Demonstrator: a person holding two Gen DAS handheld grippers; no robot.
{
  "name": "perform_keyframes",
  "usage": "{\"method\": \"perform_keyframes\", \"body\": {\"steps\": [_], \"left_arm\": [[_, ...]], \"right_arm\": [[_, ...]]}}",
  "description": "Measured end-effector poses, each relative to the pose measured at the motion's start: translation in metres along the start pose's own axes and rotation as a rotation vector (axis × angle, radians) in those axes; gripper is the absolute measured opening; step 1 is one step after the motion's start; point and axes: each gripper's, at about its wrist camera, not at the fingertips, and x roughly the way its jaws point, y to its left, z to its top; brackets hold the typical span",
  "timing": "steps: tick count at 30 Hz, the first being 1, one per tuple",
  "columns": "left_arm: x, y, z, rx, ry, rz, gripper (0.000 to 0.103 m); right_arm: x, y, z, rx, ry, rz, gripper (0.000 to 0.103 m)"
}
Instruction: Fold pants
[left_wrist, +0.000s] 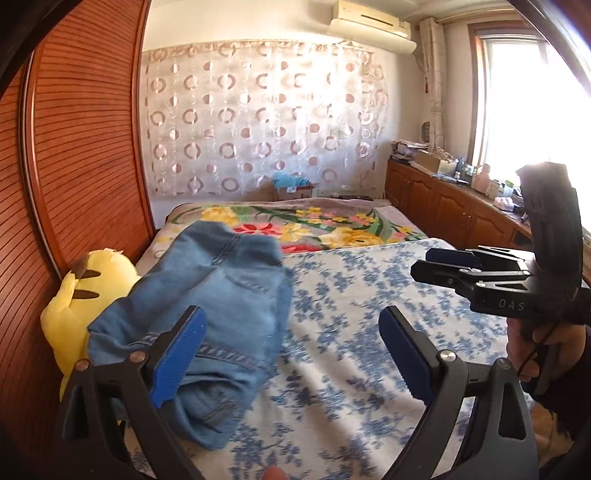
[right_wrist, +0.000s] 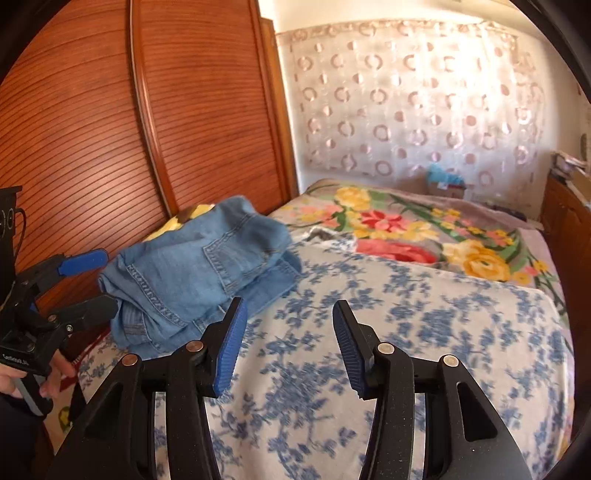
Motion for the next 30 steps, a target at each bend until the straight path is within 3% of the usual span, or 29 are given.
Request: {"method": "perform_keyframes", "body": {"steps": [10, 21, 30], "left_arm": [[-0.020, -0.050, 0.003, 0.045, -0.044, -0.016, 0.095], [-0.045, -0.088, 0.000, 0.066, -0.062, -0.016, 0.095], [-0.066, -0.107, -0.001, 0.066, -0.091, -0.022, 0.095]], "right_arm": [[-0.071, -0.016, -0.022, 0.035, -0.082, -0.092, 0.054], [-0.135, -0.018, -0.047, 0.073, -0.153, -0.231, 0.074], [-0.173, -0.017, -0.055, 0.101, -0.192, -0.300, 0.077]]}}
